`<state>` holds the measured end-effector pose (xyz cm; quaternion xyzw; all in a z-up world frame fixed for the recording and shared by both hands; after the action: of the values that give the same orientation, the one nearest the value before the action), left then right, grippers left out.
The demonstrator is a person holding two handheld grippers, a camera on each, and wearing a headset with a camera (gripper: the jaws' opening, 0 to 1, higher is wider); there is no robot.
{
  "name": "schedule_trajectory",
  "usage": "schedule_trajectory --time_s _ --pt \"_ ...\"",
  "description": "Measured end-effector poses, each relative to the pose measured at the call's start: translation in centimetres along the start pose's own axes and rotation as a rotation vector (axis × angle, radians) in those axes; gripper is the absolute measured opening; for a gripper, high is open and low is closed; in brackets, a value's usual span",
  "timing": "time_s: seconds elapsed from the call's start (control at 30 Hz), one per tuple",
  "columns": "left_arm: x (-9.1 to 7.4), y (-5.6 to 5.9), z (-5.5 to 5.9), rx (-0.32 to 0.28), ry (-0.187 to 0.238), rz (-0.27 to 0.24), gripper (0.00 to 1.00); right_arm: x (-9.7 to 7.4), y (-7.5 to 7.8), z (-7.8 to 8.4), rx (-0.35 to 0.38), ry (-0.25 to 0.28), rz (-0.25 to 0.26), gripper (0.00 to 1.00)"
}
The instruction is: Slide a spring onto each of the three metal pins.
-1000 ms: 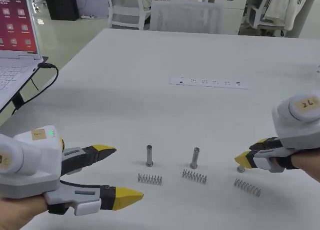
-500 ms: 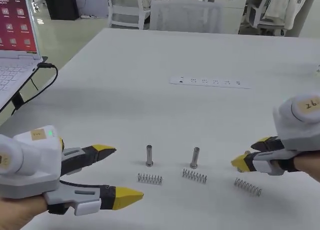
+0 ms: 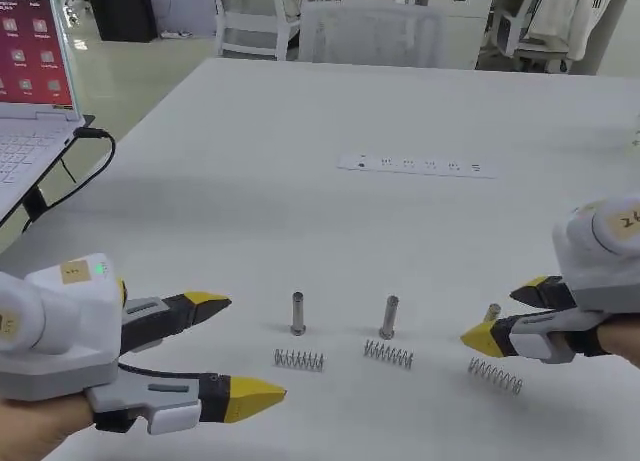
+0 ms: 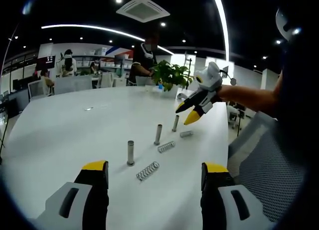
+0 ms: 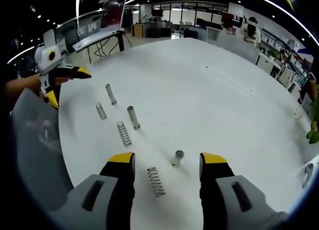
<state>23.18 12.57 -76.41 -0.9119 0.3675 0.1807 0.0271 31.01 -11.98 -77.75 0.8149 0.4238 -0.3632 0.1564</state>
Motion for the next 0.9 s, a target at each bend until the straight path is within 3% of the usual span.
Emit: schedule_trajectory --time_s 0.9 --pt "0.1 -0.2 0.2 -0.009 -0.008 -0.013 0.74 -1.4 -0.7 1.1 -0.017 -0.005 -0.007 0.55"
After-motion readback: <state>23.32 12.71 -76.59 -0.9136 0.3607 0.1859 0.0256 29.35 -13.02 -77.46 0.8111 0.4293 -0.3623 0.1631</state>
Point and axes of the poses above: the centre of the closed fingertips' face, and the gripper's own axes: x roughly forward along the fingers, y roughly to its right, z roughly out of its underside, the point moved 3 cm from there along -x, roughly backward along the fingers, and after that the axes turned 7 degrees about -z, right-handed, at the moved point
